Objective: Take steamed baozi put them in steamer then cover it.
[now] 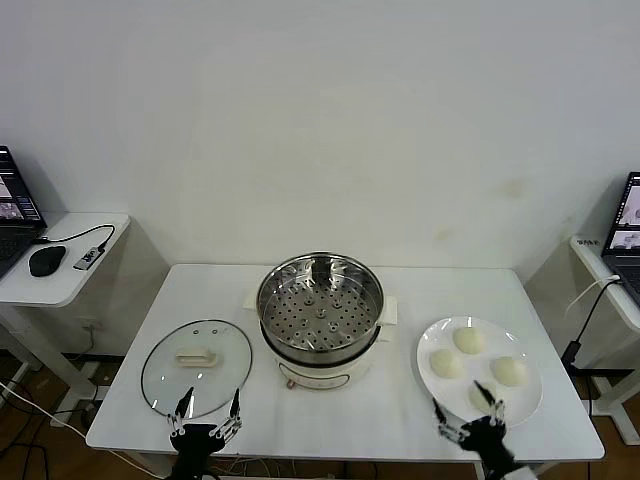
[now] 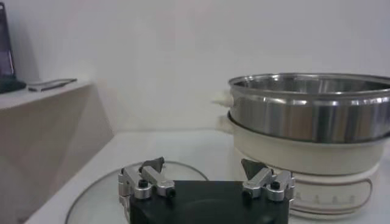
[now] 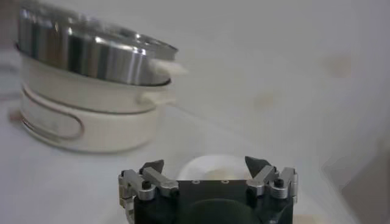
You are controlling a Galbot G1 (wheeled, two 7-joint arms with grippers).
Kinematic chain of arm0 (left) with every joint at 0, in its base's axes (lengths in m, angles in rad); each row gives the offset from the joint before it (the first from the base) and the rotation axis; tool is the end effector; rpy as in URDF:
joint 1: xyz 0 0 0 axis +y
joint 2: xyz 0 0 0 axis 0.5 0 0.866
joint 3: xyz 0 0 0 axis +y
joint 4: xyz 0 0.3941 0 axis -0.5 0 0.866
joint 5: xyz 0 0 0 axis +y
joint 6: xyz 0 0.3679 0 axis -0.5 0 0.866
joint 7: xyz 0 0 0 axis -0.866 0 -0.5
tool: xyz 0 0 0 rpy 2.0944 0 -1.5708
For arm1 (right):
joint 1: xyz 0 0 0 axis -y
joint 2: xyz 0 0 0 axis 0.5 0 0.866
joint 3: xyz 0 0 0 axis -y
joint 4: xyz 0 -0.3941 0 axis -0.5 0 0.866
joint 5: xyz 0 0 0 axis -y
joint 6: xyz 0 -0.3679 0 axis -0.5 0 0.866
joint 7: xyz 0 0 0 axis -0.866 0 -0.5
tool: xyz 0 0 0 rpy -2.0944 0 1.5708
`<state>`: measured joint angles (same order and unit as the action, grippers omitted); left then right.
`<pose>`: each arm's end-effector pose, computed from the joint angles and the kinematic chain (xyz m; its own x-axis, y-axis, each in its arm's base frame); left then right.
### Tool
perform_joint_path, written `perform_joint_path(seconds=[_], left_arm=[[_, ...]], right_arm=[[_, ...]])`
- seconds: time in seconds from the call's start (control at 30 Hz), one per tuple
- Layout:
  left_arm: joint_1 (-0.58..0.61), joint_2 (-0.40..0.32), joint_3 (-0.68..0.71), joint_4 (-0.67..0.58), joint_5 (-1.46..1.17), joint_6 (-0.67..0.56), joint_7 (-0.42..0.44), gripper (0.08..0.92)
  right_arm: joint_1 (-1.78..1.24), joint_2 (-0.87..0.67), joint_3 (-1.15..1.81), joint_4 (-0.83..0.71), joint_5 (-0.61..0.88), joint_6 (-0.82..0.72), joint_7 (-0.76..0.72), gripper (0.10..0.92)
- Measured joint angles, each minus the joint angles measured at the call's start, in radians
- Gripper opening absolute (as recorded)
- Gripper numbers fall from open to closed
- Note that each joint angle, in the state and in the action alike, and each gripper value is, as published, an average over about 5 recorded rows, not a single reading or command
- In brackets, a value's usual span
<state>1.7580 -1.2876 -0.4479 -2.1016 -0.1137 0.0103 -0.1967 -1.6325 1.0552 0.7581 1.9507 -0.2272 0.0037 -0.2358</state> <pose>0.1052 0.0351 -0.3627 -0.9793 0.0087 0.2024 0.0280 0.9953 0.0926 0.1748 -0.1961 -0.3378 -0.9403 -0.1623 0.2993 -0.3256 0.6854 -0.6513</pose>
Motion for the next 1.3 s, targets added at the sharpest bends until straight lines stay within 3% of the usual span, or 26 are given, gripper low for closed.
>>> perform_joint_path(seconds=[0.33, 0.67, 0.93, 1.3], left_arm=[[-0.040, -0.005, -0.007, 0.020, 0.047, 0.008, 0.004, 0.823], [-0.059, -0.014, -0.025, 0.034, 0.061, 0.009, -0.006, 0.823], [-0.074, -0.016, -0.036, 0.040, 0.065, 0.013, -0.010, 0.823], [-0.073, -0.003, -0.060, 0.034, 0.070, 0.016, -0.006, 0.823]], right_arm=[[0.222, -0.286, -0.060, -0.097, -0.151, -0.058, -0.232, 0.823], [0.669, -0.511, -0.442, -0.263, -0.152, -0.114, -0.521, 0.823], [1.039, -0.571, -0.821, -0.386, -0.096, -0.127, -0.685, 0.823], [1.298, -0.549, -1.122, -0.541, -0.078, -0.143, -0.770, 0.823]])
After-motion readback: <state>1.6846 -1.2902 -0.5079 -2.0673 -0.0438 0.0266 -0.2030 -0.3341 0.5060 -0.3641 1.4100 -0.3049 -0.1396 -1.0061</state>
